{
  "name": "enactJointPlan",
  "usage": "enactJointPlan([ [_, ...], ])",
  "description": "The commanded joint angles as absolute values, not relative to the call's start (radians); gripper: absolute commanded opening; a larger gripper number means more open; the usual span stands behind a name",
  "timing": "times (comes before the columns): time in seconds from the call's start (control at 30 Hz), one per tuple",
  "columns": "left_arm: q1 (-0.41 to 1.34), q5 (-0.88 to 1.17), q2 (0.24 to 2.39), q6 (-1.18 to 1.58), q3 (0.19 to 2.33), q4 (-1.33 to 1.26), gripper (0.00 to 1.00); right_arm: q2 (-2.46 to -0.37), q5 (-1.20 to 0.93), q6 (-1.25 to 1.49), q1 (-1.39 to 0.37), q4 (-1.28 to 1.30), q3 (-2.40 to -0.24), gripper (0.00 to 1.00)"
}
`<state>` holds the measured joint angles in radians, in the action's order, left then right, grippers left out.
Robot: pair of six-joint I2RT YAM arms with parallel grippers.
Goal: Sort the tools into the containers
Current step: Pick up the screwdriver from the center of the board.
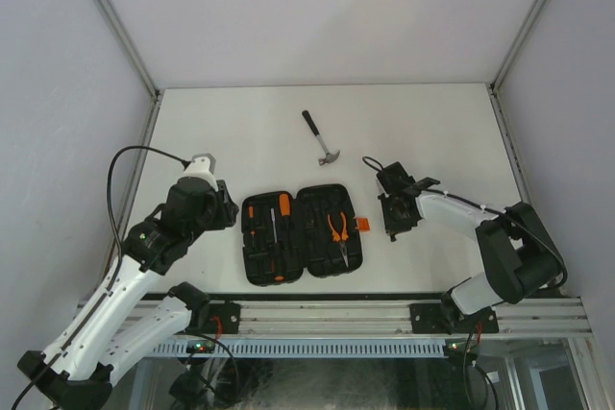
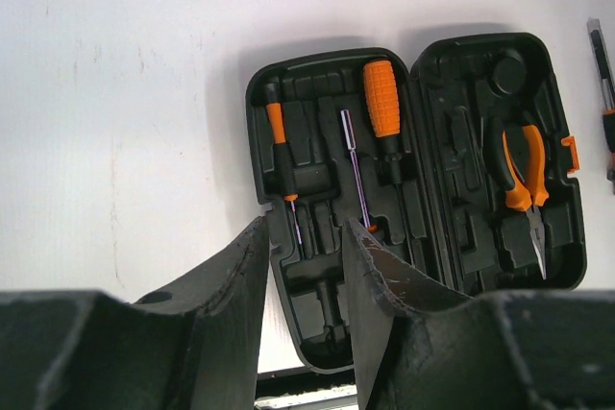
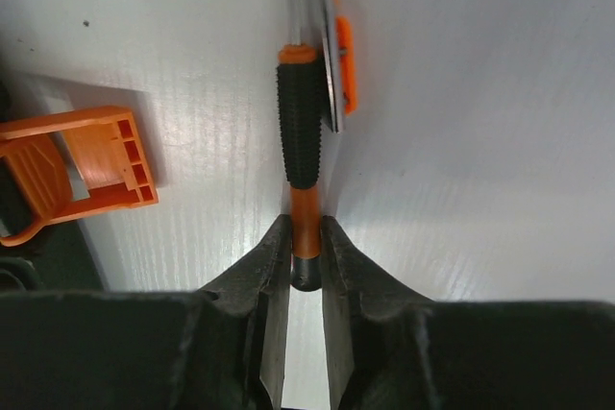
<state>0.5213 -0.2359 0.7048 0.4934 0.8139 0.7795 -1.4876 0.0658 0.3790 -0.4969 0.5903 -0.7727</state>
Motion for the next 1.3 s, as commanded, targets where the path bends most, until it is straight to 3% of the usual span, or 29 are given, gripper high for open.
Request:
enactJointPlan([
  [0.0,0.517,-0.243,0.702,0.483,0.799,0.742,0.41,-1.511,0.061,0.357,-0.533,0.600,-0.794,0.15],
  [0.7,0.516,-0.243,0.694,0.483,0.801,0.739,0.41,-1.269,-0.003,0.381,-0.563,0.572,-0.794,0.01],
  [1.0,0.517,-0.258,0.663,0.491,0.798,0.740,0.41,-1.010,0.002,0.436,-0.586,0.408,-0.713,0.00],
  [1.27,0.517,-0.204,0.635,0.505,0.791,0.702,0.43,-0.757,0.076,0.340,-0.769,0.105,-0.586,0.00],
])
